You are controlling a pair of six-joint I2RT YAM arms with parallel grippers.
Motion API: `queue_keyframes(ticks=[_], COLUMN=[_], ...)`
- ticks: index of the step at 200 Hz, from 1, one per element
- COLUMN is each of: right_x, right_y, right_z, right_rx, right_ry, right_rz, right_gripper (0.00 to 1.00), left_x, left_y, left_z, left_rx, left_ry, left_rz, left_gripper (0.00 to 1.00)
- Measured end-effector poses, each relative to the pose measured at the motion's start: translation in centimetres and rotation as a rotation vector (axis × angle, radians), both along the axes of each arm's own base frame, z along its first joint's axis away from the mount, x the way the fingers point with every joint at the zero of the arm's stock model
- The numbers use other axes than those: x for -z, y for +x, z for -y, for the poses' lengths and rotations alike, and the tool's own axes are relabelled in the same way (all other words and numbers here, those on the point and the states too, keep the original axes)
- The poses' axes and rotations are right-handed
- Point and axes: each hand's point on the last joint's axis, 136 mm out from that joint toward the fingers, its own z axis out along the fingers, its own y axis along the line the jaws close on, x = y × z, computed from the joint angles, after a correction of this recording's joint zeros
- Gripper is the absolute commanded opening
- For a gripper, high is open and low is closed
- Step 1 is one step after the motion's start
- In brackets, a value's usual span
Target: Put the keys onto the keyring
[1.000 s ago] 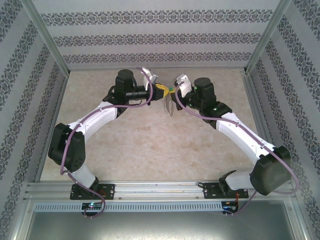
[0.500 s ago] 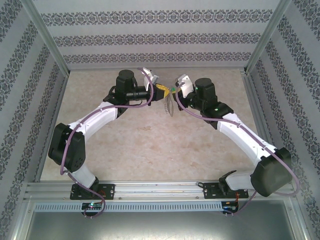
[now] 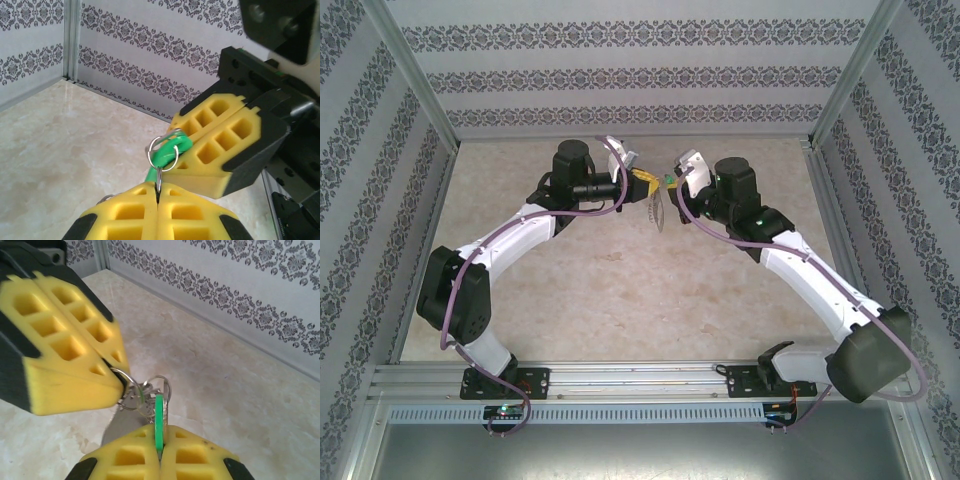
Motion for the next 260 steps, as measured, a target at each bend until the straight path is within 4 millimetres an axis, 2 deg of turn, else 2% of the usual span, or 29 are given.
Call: queue_keyframes(ticks=[29,127,174,260], right_x=[-0.6,-0.6,0.1,0.8], right_y=[-0.4,-0.2,0.5,0.2], right_z=[-0.2,-0.8,-1.3,-0.9], right_rx=[-0.012,-0.029,-0.033,-0.036], right_ry=[0.003,-0.022,-0.057,-0.096], right_rz=[0.002,-0.019,-0.037,-0.048], right_gripper=[0.00,0.00,0.00,0.00], left_x=[-0.1,-0.1,0.4,0.7], left_y=[-0.2,-0.3,0.0,0.0], left_z=[0.2,0.4,0.0,0.0], left_rx=[0.009,0.012,-0.006,-0.012], left_ry=[-0.001,-0.001,0.011,0.028], left_rz=[0.001,0.002,-0.018,-0.020], left_gripper=[0.00,0.00,0.00,0.00])
